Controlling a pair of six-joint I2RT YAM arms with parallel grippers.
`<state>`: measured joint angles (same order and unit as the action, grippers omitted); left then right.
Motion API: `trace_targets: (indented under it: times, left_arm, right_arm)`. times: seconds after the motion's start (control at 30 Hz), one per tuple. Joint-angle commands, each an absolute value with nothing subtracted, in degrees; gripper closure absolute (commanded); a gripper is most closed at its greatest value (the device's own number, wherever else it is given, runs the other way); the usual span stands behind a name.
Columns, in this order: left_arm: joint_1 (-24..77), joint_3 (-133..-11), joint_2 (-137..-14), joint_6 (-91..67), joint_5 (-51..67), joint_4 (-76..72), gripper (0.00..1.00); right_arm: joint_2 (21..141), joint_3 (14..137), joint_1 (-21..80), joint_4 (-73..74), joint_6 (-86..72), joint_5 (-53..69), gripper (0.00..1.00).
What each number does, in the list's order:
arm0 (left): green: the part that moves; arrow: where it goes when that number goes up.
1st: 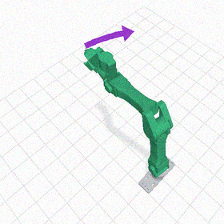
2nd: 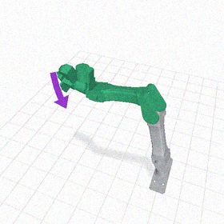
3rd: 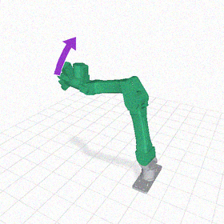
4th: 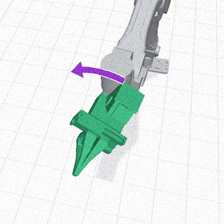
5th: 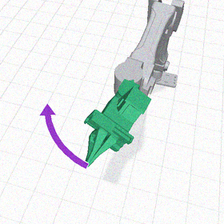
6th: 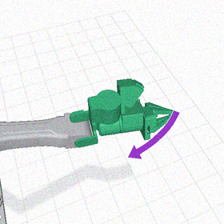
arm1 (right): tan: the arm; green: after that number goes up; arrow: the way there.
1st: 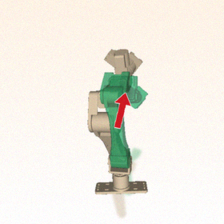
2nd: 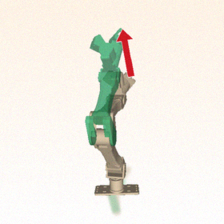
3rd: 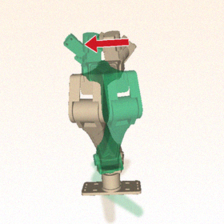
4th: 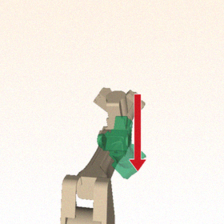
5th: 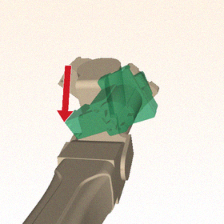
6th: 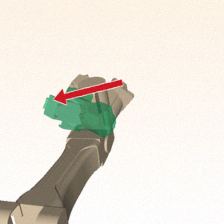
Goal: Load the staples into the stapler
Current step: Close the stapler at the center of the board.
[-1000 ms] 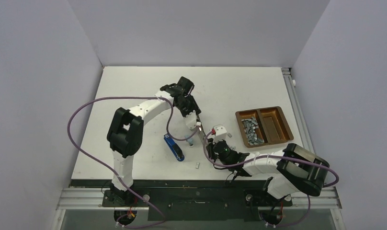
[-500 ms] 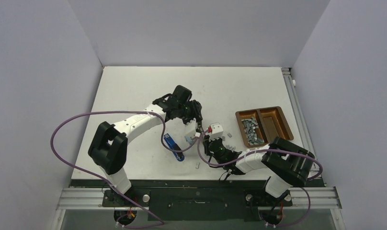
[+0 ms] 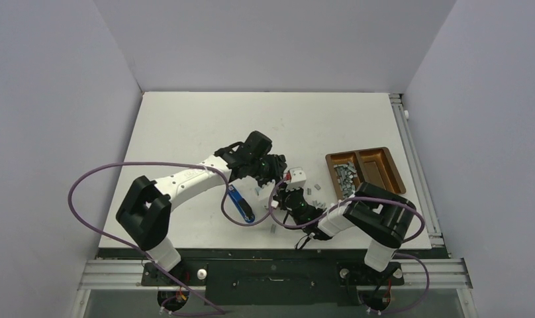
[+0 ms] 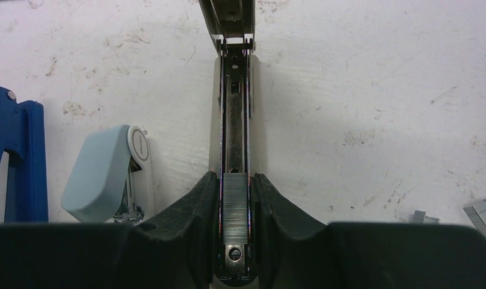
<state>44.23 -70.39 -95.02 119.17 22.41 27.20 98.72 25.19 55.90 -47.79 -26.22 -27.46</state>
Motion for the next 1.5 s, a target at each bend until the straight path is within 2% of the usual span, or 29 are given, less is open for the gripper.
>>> trace_targets:
  times: [0.0,0.1,0.13,0.3,0.4,0.5,0.63,0.7,0.73,0.87,0.97,1.13,1.2,1.23,1.27,1.3,1.47]
  left_arm:
    - [44.9,-68.1,-91.9,134.1,20.4,32.6,0.81]
    - [45.3,-66.7,-90.1,132.2,18.6,32.8,0.77]
    - [45.4,-66.3,-89.4,131.4,18.2,32.8,0.72]
    - [45.4,-62.2,-84.5,126.4,21.0,29.8,0.34]
    - [45.7,-60.2,-82.5,126.0,21.9,29.1,0.30]
    - [46.0,-59.2,-80.3,122.9,21.8,28.8,0.01]
    - [45.8,-59.6,-77.2,116.9,18.7,30.0,0.04]
    - [45.5,-60.1,-75.6,110.4,15.9,29.9,0.04]
    - [45.3,-60.4,-74.9,106.1,14.7,29.4,0.04]
    - [42.7,-63.8,-73.3,87.2,9.3,29.8,0.04]
    - [38.8,-67.7,-73.6,73.3,7.2,32.1,0.04]
    - [30.5,-72.4,-73.8,56.5,8.7,37.3,0.04]
    - [27.6,-74.9,-74.0,51.2,10.5,40.2,0.04]
    - [26.1,-76.2,-74.2,48.1,11.9,33.6,0.04]
    - [24.3,-77.5,-74.6,45.1,13.5,41.6,0.04]
    - [22.4,-78.9,-75.3,41.8,15.0,43.3,0.04]
    - [12.2,-82.5,-78.4,25.1,22.2,43.1,0.04]
  right_arm:
    - [101.9,26.7,55.6,-47.6,-26.7,-27.3,0.91]
    - [102.5,27.3,55.6,-47.6,-26.2,-27.9,0.91]
    - [102.7,27.5,55.5,-47.6,-26.0,-28.3,0.91]
    - [104.1,28.5,54.7,-47.5,-25.6,-28.5,0.91]
    - [104.3,28.3,54.5,-48.5,-25.9,-28.7,0.91]
    - [104.1,28.4,54.6,-48.5,-26.1,-29.3,0.91]
    - [103.0,28.5,54.6,-48.1,-25.9,-29.2,0.90]
    - [102.4,28.9,54.6,-47.1,-25.7,-28.7,0.86]
    - [102.0,29.2,54.5,-46.3,-25.5,-28.1,0.82]
    - [99.7,31.2,54.5,-41.0,-25.9,-26.3,0.50]
    - [97.9,31.8,54.6,-38.4,-25.4,-25.8,0.43]
    - [93.4,32.1,54.7,-33.8,-25.0,-25.4,0.36]
    - [90.2,32.2,55.1,-31.2,-24.8,-25.3,0.35]
    - [88.5,32.3,55.3,-29.7,-24.8,-25.0,0.35]
    - [86.7,32.5,55.4,-28.4,-24.7,-24.5,0.34]
    - [85.0,32.8,55.6,-26.8,-24.7,-23.9,0.34]
    - [76.5,34.7,55.4,-19.1,-25.4,-20.9,0.33]
